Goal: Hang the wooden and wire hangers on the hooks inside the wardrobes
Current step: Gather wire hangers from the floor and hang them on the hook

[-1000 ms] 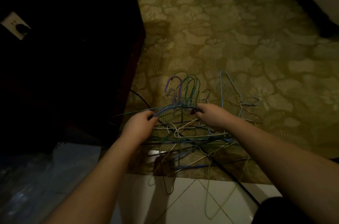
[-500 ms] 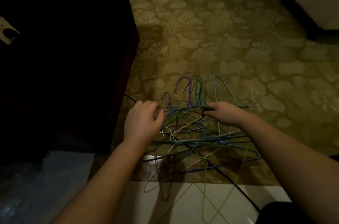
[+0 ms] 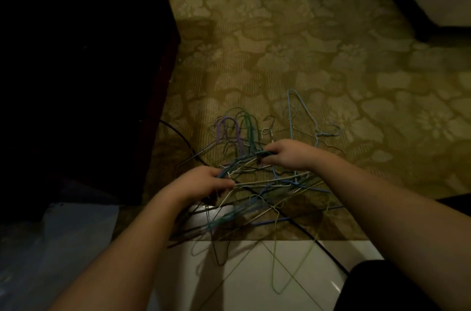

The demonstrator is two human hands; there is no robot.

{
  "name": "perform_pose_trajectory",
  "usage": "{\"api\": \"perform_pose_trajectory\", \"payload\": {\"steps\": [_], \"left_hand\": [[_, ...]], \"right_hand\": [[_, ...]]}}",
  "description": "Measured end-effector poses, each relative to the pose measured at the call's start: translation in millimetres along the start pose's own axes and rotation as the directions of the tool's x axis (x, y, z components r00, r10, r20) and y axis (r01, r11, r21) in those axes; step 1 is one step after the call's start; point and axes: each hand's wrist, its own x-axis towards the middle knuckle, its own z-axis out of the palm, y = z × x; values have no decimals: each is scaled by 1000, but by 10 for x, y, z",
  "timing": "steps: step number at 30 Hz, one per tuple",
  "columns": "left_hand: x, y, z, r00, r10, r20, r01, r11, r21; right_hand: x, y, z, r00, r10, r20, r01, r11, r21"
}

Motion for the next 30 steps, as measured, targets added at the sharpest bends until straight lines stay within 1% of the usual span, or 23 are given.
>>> {"api": "perform_pose_trajectory", "payload": {"steps": [4,7,8,9,10,11,12,13,15,16,17,18,20,23,25,27,30], "left_hand": [[13,78,-4,999,31,12,-28,978,-206],[36,115,3,999,44,-11,-46,963,-266],[49,112,9,999,45,-21,-49,959,-280],[57,111,9,998,48,-36,-56,957,-286],[69,100,7,997,50,-59,-65,958,-280],[70,97,6,995,48,-88,-71,959,-275],[75,80,4,992,39,-121,-72,957,-280],[77,56,-6,988,32,-153,-77,953,-294],[100,-4,-30,974,23,-226,-98,941,-324],[119,-33,-38,964,21,-265,-111,938,-330],[133,-56,-42,954,18,-298,-122,935,-334],[150,-78,-40,945,17,-326,-134,930,-341],[177,-109,-29,931,27,-364,-166,920,-354],[177,-105,9,913,76,-402,-217,923,-317],[159,-92,45,897,104,-429,-239,931,-275],[124,-77,66,882,113,-457,-254,932,-259],[50,-86,53,870,95,-484,-266,917,-297]], "right_hand": [[151,129,40,997,-23,-79,19,999,-47],[237,364,-19,973,-54,-225,36,996,-84],[267,489,-31,954,-28,-297,16,999,-43],[286,620,-41,926,31,-377,-18,999,39],[301,780,-29,882,112,-458,-57,990,133],[299,970,0,835,209,-509,-114,971,211],[269,1165,49,805,301,-512,-191,947,257],[220,1342,126,804,376,-460,-288,924,253],[97,1658,363,850,448,-277,-438,893,102],[43,1761,484,860,471,-196,-480,877,4],[18,1834,610,867,478,-142,-492,867,-87],[22,1867,731,878,463,-122,-478,863,-165],[107,1812,934,915,373,-152,-402,871,-283],[358,1583,1087,946,261,-192,-316,876,-365],[522,1482,1128,954,236,-187,-292,876,-384],[644,1463,1161,957,243,-158,-286,880,-378],[687,1452,1228,965,249,-86,-262,873,-412]]}}
